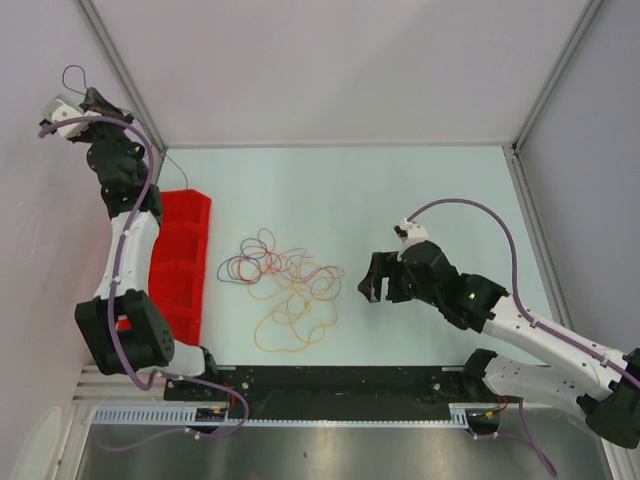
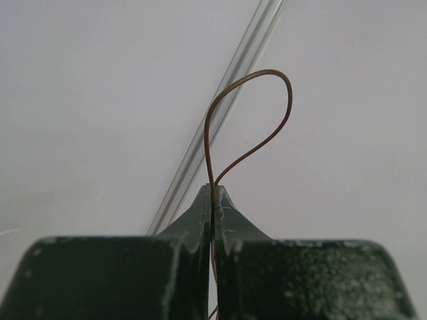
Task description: Untangle the cables
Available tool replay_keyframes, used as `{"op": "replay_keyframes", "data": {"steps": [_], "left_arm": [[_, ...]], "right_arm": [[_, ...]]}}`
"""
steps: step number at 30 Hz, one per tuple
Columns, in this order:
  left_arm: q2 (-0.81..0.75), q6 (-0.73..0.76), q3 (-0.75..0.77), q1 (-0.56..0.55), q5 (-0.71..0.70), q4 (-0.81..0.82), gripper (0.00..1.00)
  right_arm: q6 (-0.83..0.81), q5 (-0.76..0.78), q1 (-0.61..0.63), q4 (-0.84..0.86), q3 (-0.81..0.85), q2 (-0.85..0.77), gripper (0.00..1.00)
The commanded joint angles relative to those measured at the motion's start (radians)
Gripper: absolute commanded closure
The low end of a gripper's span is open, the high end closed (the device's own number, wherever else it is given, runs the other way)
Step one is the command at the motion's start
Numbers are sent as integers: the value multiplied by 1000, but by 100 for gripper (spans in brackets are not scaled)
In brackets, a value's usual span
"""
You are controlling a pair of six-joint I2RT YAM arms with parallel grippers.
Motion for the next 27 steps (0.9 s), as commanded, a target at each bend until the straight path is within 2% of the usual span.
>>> {"op": "replay_keyframes", "data": {"steps": [1,14,23,27], "left_arm": [[30,-42,8,-4,-72,71,100],[171,-14,-15,-6,-55,192,100],[217,-33,-19,-7,-27,166,99],[229,-52,-41,-6,-116,100,100]], "right_arm": [[-3,-14,8,63,33,31,14],[-17,-29,0,93,33,74,14],[-2,-25,16,100,33,88,15],[0,-26,16,103,33,85,15]]}}
